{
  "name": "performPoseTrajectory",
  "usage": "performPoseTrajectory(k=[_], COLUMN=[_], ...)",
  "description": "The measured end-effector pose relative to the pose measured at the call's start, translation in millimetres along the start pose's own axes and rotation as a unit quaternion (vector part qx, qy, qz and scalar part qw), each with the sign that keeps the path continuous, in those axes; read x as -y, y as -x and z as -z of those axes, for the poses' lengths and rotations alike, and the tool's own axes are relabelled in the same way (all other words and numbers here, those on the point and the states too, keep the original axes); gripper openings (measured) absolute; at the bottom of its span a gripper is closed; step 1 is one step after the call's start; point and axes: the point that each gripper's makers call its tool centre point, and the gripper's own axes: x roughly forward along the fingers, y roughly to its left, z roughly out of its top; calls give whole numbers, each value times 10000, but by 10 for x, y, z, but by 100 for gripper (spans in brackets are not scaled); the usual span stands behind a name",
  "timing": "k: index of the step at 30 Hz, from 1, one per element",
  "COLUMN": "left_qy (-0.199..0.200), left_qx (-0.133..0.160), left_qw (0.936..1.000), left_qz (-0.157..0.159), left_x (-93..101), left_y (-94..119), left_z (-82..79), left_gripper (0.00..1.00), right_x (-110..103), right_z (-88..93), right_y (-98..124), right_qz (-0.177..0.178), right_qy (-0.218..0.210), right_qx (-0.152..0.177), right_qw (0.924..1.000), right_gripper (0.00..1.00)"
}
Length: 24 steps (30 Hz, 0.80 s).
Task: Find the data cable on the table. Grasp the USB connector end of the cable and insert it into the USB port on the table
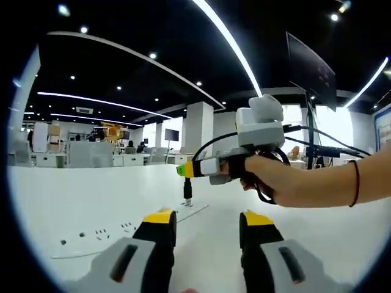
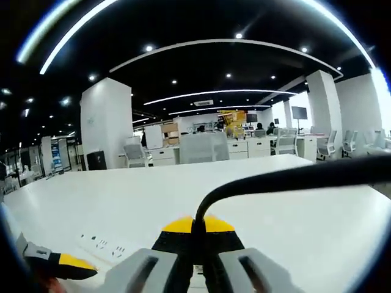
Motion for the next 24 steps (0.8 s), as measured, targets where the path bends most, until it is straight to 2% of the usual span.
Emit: performPoseTrajectory(k=[9,15,24], left_qy=[-44,-57,-68], left_qx=[-21,-30,-39], left_qw=[10000,10000,9999], left_qz=[-40,-48,-66], left_x=[-14,-15,-24], left_y=[-24,-25,-25], left_z=[-4,-5,-6], left_gripper=[42,42,42], right_x=[24,-14,18], right_z=[55,50,87], right_y=[-36,-44,-20], right_qz=[49,85,116], right_qy=[-5,274,114], right_qx=[-28,-23,-71], right_qw=[10000,9996,9998], right_gripper=[5,5,5])
